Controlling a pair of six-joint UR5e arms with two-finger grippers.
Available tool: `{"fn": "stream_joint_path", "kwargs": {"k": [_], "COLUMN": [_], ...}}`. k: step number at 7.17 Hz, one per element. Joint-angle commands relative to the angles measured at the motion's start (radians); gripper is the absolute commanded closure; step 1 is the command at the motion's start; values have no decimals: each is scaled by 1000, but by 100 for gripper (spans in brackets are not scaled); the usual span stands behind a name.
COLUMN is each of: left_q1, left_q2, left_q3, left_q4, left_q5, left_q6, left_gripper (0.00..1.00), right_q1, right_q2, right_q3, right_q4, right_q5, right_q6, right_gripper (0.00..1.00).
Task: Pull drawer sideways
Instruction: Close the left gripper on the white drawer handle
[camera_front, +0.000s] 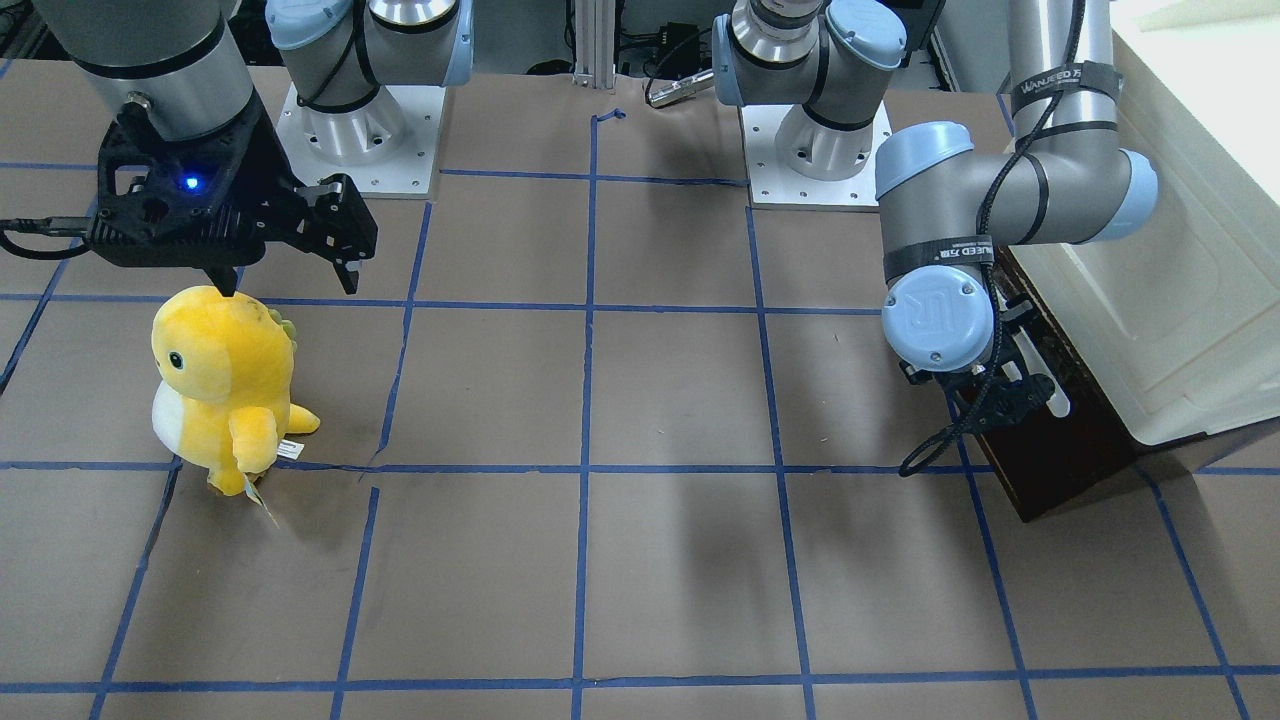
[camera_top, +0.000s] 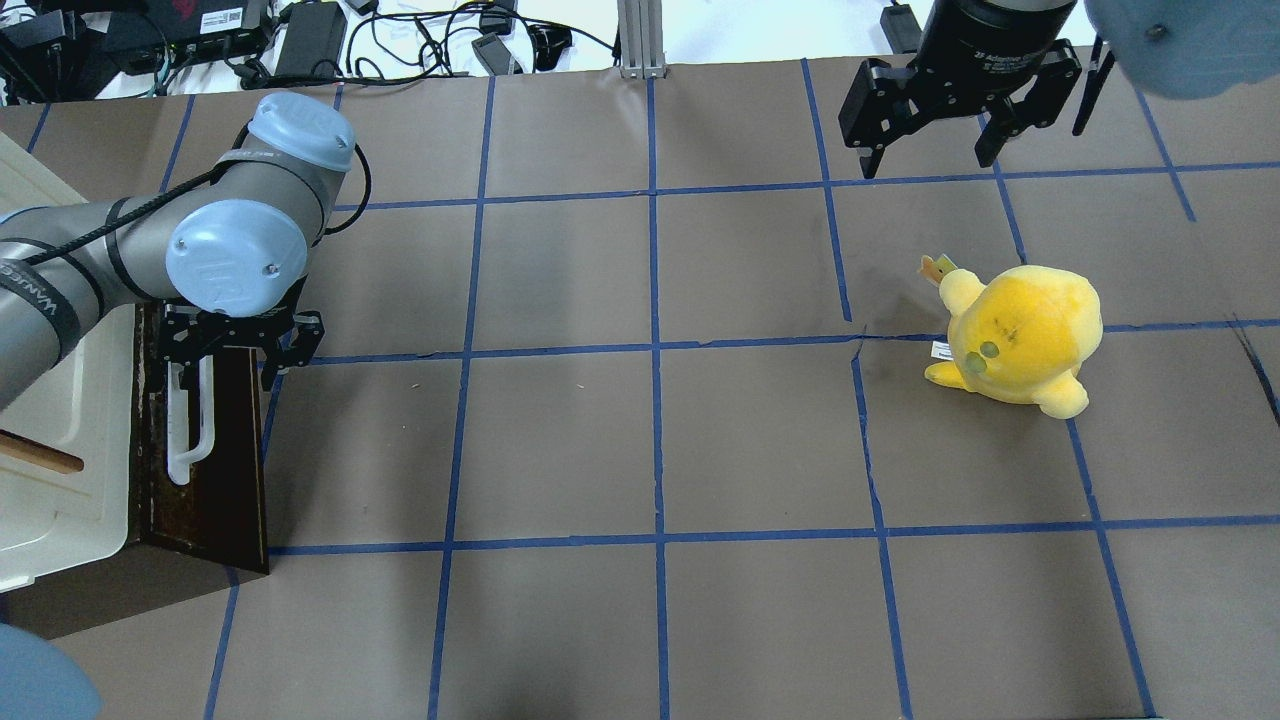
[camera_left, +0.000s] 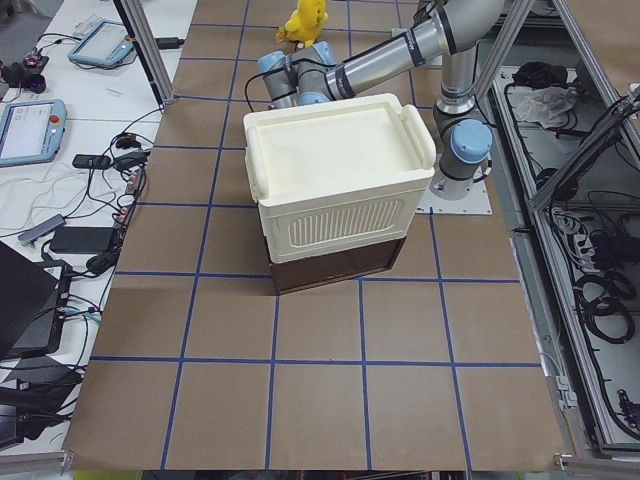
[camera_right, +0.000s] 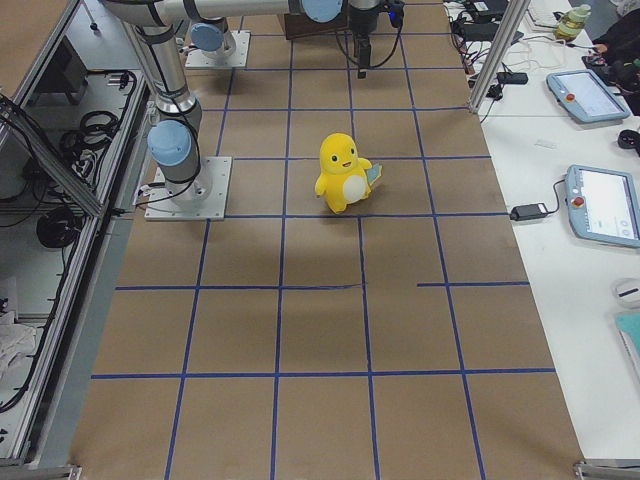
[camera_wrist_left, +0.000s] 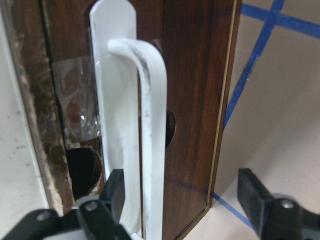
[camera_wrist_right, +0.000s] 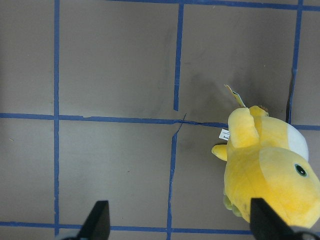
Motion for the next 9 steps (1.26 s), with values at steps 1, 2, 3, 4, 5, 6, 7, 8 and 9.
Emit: {"fn": "stream_joint_path", "kwargs": {"k": [1, 2, 3, 4, 5, 6, 7, 8, 9], "left_q1": [9, 15, 15, 15, 15, 15, 15, 15, 15], "left_q2": [0, 0, -1, 0, -1, 0, -3, -6, -9], "left_q3": [-3, -3, -3, -3, -3, -3, -3, -3, -3], "left_q4": [-1, -3, -12, -15, -15, -15, -15, -15, -15], "left_q5": [1, 0, 1, 15, 21, 21, 21, 21, 21], "left_q6": [8, 8, 8, 8, 8, 8, 8, 8, 7], "left_gripper": [21, 34, 34, 34, 34, 36, 37, 38, 38], "right_q1": [0, 0, 0, 0, 0, 0, 0, 0, 0], "right_q2": [0, 0, 0, 0, 0, 0, 0, 0, 0], "right_q3": [0, 0, 0, 0, 0, 0, 0, 0, 0], "right_q4": [0, 0, 0, 0, 0, 0, 0, 0, 0], "right_q5": [-1, 1, 1, 1, -1, 1, -1, -1, 1], "right_q6": [0, 0, 0, 0, 0, 0, 0, 0, 0], "right_gripper": [0, 0, 0, 0, 0, 0, 0, 0, 0]}}
